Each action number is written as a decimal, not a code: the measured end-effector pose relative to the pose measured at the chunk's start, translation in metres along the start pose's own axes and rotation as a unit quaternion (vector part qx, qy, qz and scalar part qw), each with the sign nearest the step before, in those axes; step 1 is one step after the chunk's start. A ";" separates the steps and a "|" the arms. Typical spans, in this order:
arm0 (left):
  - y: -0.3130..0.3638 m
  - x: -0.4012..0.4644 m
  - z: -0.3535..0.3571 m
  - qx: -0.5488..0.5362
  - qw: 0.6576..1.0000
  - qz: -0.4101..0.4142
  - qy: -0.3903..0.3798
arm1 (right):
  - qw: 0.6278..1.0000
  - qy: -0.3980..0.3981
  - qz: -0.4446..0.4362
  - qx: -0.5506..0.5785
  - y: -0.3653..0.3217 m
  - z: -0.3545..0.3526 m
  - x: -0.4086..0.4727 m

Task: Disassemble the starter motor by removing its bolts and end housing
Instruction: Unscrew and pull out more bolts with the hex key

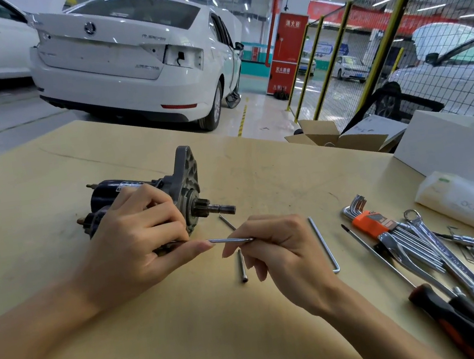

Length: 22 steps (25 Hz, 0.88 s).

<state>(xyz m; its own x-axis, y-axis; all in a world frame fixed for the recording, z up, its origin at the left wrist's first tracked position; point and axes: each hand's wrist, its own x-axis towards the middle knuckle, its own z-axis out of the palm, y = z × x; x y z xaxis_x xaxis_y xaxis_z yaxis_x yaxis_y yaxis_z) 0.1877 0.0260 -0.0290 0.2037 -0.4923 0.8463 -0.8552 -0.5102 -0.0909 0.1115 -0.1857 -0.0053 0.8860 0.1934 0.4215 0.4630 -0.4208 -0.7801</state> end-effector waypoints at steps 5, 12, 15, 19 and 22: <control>-0.002 0.000 0.002 0.007 1.000 -0.003 0.010 | 0.997 0.073 -0.001 -0.011 0.011 0.008 0.000; -0.003 0.000 0.004 0.016 1.000 -0.001 0.022 | 0.992 0.124 0.015 -0.034 0.018 0.011 0.002; -0.002 0.000 0.005 0.016 1.000 -0.003 0.025 | 0.989 0.141 0.027 -0.047 0.018 0.012 0.003; -0.001 0.000 0.004 0.006 1.000 -0.007 0.026 | 0.987 0.158 0.018 -0.020 0.014 0.014 0.003; -0.002 -0.001 0.003 0.013 1.000 -0.003 0.016 | 0.989 0.148 0.009 -0.016 0.013 0.015 0.004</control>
<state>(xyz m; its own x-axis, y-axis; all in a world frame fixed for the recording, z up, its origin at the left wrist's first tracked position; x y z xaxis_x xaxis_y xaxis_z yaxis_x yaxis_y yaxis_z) 0.1908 0.0249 -0.0311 0.1923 -0.4664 0.8634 -0.8417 -0.5307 -0.0992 0.1213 -0.1772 -0.0203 0.8446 -0.0808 0.5292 0.4426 -0.4507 -0.7752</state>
